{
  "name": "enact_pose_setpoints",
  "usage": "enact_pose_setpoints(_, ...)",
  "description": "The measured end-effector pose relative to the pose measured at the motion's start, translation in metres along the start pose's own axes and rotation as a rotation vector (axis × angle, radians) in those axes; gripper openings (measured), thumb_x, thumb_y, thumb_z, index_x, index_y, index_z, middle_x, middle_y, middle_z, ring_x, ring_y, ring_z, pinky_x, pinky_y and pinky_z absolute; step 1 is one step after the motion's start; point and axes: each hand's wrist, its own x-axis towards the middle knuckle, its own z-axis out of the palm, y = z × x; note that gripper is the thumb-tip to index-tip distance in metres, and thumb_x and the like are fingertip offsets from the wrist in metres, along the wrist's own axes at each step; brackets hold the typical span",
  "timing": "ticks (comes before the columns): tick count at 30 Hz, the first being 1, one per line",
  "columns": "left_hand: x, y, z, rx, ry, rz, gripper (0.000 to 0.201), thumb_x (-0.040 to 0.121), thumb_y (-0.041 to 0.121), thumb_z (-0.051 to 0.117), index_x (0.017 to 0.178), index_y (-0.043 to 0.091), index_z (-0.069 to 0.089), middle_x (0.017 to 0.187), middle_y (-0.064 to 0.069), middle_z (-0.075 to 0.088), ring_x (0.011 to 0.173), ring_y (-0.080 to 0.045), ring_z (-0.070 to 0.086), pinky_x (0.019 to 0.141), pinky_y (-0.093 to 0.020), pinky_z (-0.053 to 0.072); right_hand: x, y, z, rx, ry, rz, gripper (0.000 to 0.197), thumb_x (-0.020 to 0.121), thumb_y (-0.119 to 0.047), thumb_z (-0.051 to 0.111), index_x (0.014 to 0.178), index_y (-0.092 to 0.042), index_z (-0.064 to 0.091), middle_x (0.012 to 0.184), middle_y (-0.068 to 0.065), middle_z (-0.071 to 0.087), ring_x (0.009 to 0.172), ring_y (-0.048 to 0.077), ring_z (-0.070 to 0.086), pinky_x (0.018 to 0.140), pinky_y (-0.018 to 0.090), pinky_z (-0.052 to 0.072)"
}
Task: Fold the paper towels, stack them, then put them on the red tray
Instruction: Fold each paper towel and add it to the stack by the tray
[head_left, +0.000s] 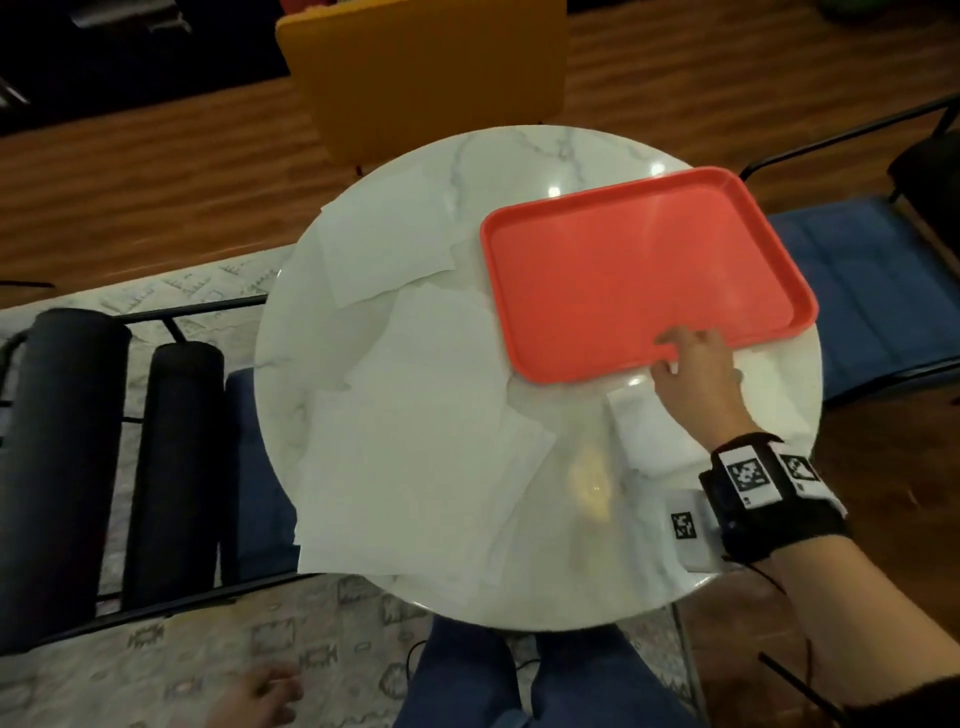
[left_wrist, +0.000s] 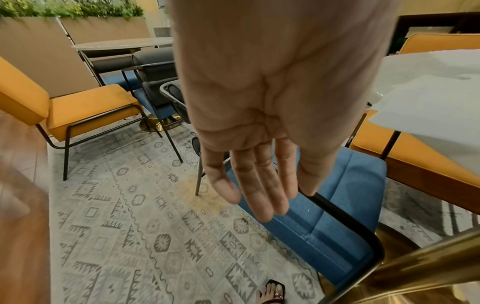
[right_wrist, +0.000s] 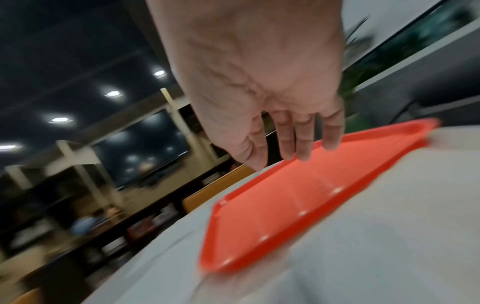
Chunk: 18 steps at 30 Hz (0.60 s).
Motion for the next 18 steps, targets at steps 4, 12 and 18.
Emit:
enact_pose_setpoints(4, -0.01, 0.014, -0.009, 0.004, -0.06, -0.011, 0.006, 0.088, -0.011, 0.052, 0.089, -0.011, 0.058, 0.076, -0.023, 0.055, 0.056, -0.022, 0.046, 0.03, -0.014, 0.035, -0.013, -0.08, 0.063, 0.02, -0.262, -0.286, 0.03, 0.088, -0.013, 0.054, 0.117, -0.015, 0.061, 0.115, 0.012, 0.052, 0.104, 0.032, 0.055, 0.092, 0.047, 0.045)
enact_pose_setpoints(12, 0.004, -0.009, -0.047, 0.043, -0.017, -0.09, 0.015, 0.09, 0.003, 0.057, 0.102, -0.004, 0.064, 0.085, -0.02, 0.067, 0.065, -0.027, 0.058, 0.049, -0.025, 0.042, -0.021, -0.155, 0.154, -0.199, -0.488, -0.335, 0.043, 0.09, -0.028, 0.058, 0.13, -0.016, 0.047, 0.127, 0.013, 0.044, 0.116, 0.033, 0.045, 0.094, 0.04, 0.038)
enact_pose_setpoints(18, 0.018, -0.034, -0.068, 0.105, -0.104, -0.086, 0.018, 0.091, 0.004, 0.057, 0.104, -0.008, 0.058, 0.084, -0.02, 0.06, 0.065, -0.024, 0.053, 0.04, -0.016, 0.044, -0.024, -0.159, 0.169, -0.242, -0.427, -0.25, 0.044, 0.082, -0.033, 0.069, 0.118, -0.013, 0.053, 0.123, 0.011, 0.043, 0.112, 0.03, 0.043, 0.092, 0.039, 0.038)
